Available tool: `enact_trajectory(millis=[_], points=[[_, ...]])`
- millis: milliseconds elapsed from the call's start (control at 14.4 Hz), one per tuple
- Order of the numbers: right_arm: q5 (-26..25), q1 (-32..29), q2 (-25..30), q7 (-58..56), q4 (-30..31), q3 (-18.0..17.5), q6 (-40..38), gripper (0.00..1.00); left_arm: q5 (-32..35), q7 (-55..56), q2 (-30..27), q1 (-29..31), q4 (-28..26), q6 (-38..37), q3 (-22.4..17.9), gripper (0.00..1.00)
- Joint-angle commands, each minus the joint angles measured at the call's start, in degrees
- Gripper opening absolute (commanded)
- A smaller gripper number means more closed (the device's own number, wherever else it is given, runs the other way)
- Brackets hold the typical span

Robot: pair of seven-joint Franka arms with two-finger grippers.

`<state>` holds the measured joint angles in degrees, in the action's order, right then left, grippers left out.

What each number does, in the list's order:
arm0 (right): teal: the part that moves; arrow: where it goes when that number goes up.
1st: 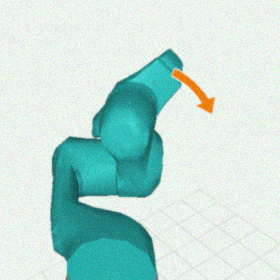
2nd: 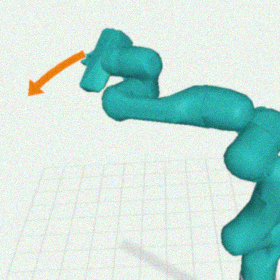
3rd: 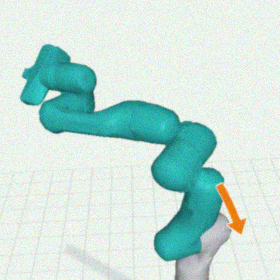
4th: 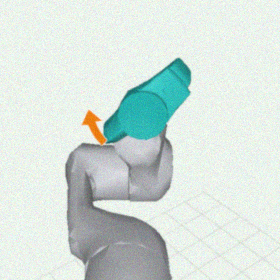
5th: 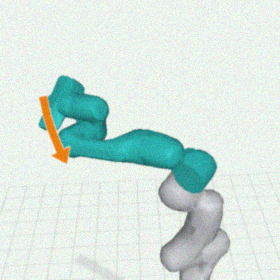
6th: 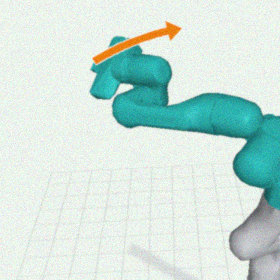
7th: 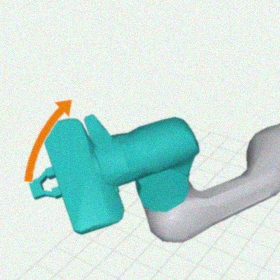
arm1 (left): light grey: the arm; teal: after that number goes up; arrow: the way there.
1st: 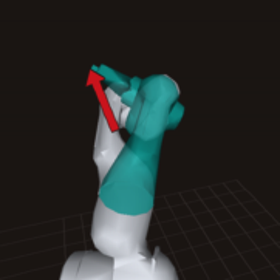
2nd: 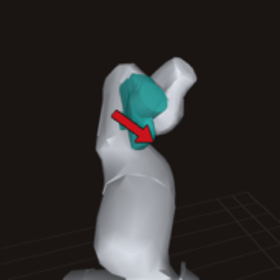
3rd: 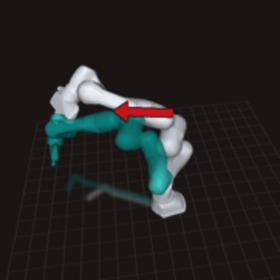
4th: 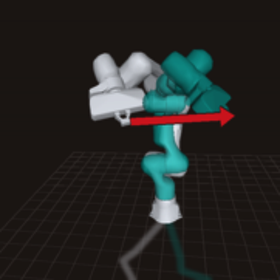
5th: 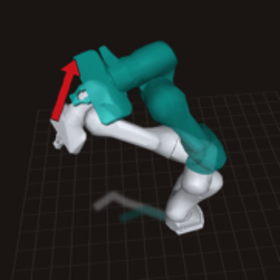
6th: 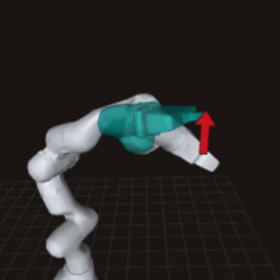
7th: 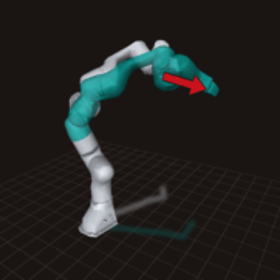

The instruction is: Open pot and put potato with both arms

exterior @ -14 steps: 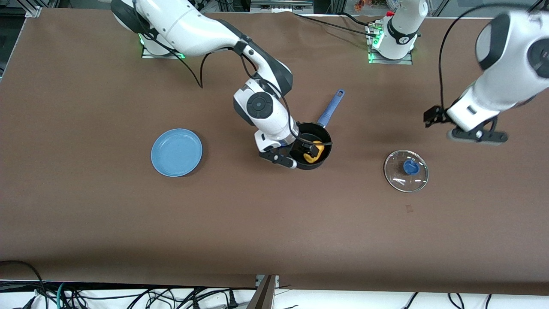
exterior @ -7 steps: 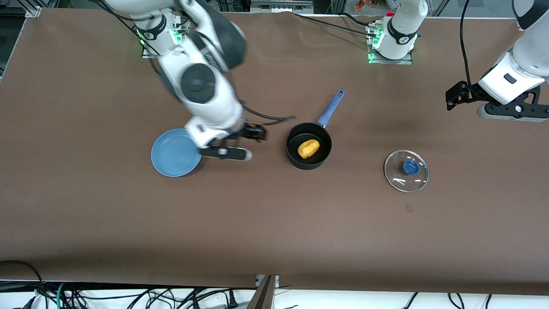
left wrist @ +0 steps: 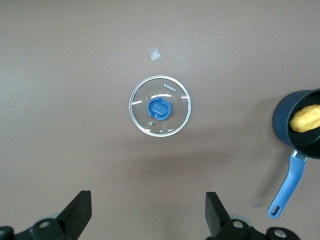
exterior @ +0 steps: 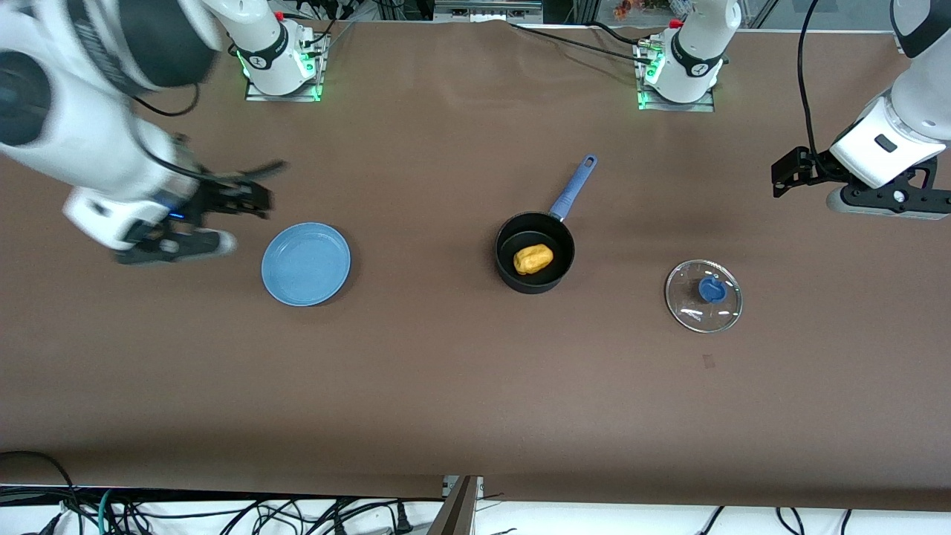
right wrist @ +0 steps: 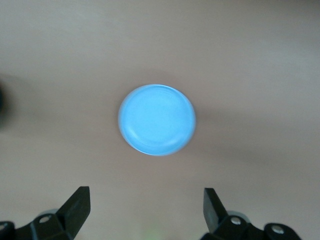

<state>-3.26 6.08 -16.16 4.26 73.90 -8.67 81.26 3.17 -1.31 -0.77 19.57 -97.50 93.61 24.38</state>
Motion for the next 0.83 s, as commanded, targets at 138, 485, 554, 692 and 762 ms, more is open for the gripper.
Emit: enact_trajectory(millis=[138,485,554,692,762], points=[[0.4,-3.7,11.0,-3.7,10.5,4.3,-0.1,1.00,-1.5,-0.6,0.7,-16.3,2.0,-1.7,-16.7,1.00],[-0.2,-4.7,14.1,-5.0,11.1,4.7,0.8,1.00,-1.5,0.2,1.8,-25.3,3.2,-2.4,-24.6,1.00],[0.1,-4.9,14.1,-5.0,11.3,4.8,0.7,1.00,-1.5,0.8,1.8,-25.3,3.2,-2.5,-24.6,1.00],[0.2,-5.4,14.0,-4.9,11.4,5.2,0.0,1.00,-1.4,0.4,1.8,-25.0,3.2,-2.6,-24.8,1.00],[0.3,-5.4,13.7,-4.9,11.4,5.2,-0.4,1.00,-1.4,0.3,1.7,-24.9,3.2,-2.6,-24.9,1.00]])
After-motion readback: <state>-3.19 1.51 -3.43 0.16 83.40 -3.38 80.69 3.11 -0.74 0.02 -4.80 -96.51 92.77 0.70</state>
